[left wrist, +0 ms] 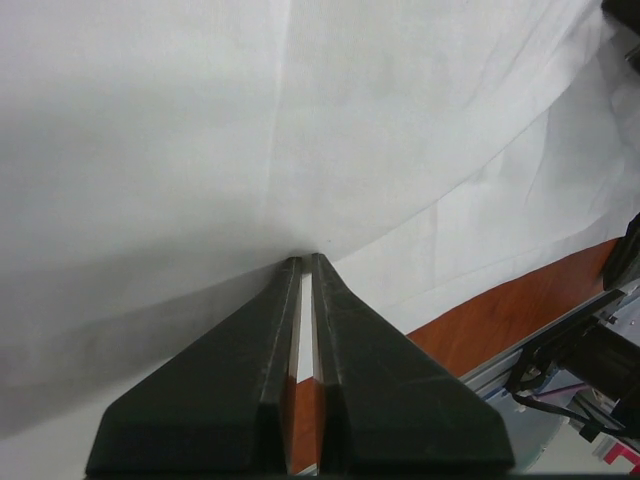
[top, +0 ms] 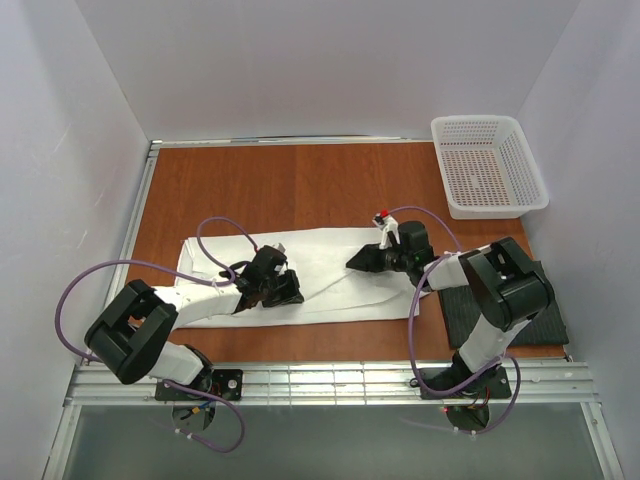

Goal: Fold and stack the long sleeve shirts
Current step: Fold the shirt

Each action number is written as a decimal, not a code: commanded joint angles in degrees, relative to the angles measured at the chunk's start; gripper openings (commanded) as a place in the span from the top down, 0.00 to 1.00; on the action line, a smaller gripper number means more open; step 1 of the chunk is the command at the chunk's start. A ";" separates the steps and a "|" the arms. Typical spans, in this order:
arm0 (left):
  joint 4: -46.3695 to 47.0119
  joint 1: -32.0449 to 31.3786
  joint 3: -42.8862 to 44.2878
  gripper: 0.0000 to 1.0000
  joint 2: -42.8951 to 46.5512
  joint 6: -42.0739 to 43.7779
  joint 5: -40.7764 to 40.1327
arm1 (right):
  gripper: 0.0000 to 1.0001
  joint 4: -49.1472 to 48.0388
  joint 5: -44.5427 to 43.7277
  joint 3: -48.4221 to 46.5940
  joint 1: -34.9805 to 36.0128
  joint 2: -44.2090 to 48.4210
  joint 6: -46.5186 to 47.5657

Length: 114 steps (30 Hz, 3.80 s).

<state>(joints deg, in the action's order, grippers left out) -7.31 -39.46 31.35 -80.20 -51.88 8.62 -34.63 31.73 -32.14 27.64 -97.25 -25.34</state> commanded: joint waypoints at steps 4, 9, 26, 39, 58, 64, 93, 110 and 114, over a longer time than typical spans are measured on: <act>-3.41 0.00 -1.56 0.94 1.01 -1.38 -3.26 | 0.61 -2.55 1.23 1.29 -10.31 -2.06 3.63; -4.64 0.00 0.80 0.86 2.68 -0.42 -3.79 | 0.62 -1.58 -2.43 2.35 -14.89 3.79 4.42; -22.22 22.82 23.58 0.37 -0.39 16.63 -12.93 | 0.59 50.27 -34.60 -6.18 11.96 25.80 6.64; -17.56 38.05 18.13 0.45 -11.64 15.67 -10.38 | 0.65 51.07 -44.64 -8.28 23.08 12.27 -1.03; -19.67 41.41 -5.58 0.38 15.30 1.17 11.58 | 0.63 55.19 -44.83 -58.28 -0.92 -22.54 24.73; -26.16 40.61 -1.22 0.26 24.04 6.95 7.66 | 0.56 55.99 -38.94 -49.46 5.31 -10.87 24.47; -21.87 40.69 9.17 0.39 7.16 17.69 -1.95 | 0.62 48.87 -39.99 -25.35 23.61 -8.66 28.76; -21.52 23.84 3.10 0.40 10.33 11.02 5.09 | 0.59 55.46 -36.21 -21.48 15.68 11.55 25.79; -20.38 20.57 0.99 0.44 9.37 9.96 4.82 | 0.59 55.20 -34.90 -19.02 18.15 14.72 17.46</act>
<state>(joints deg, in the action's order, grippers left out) -28.27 -17.17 33.58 -70.83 -40.14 13.34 19.73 -5.52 -53.21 44.10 -84.40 -0.51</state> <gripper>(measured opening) 0.563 0.414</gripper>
